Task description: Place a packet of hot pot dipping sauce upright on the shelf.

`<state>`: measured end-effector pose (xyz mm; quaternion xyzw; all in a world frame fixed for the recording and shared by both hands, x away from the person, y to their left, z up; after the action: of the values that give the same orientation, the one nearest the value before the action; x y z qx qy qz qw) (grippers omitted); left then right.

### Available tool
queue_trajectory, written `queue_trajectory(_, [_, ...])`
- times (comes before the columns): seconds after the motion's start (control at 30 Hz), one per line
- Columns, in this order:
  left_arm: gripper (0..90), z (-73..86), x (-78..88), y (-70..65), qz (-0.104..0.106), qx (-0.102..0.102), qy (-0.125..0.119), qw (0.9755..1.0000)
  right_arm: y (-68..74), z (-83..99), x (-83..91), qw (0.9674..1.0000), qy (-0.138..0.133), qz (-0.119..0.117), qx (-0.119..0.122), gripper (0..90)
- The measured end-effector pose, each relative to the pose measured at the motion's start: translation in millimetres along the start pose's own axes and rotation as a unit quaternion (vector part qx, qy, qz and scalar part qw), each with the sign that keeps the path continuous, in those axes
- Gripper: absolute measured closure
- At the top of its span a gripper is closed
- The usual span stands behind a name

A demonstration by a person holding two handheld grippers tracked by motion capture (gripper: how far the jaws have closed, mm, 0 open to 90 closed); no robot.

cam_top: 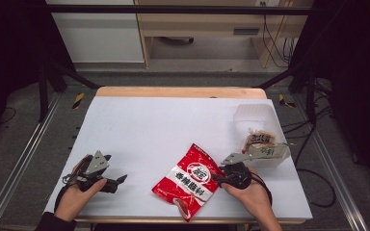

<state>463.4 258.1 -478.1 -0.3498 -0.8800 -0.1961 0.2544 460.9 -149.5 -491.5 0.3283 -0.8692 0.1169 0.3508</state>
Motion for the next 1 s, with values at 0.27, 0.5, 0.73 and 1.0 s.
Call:
queue_trajectory(0.27, [7.5, -0.4, -0.8, -0.8, 0.002, -0.004, 0.002, 1.0, -3.8, -2.1, -1.1, 0.9991, 0.007, 0.03, 0.03, 87.6])
queue_trajectory(0.5, [7.5, -0.2, -2.2, -0.6, 0.004, -0.002, 0.004, 1.0, -6.5, -11.0, -0.6, 0.9975, -0.011, 0.053, 0.046, 90.0])
queue_trajectory(0.73, [7.5, 0.2, 0.0, 1.3, -0.002, 0.005, 0.003, 1.0, 3.8, -40.8, -6.3, 0.9922, -0.044, 0.073, 0.09, 90.0])
queue_trajectory(1.0, [7.5, 1.0, 0.2, 2.2, -0.002, 0.005, 0.005, 1.0, 10.7, -71.6, -25.6, 0.9863, -0.055, 0.078, 0.134, 90.0])
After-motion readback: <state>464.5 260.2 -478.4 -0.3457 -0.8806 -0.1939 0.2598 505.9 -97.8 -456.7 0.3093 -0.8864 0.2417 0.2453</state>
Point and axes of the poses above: each handheld gripper's, and its own axes: x roughly backward along the jaws, z roughly out of its underside, y roughly to its left, the point moved 4 cm from there along -x, roughly forward along the jaws, and after that the axes turned 3 degrees about -y, right-handed, at the moved point
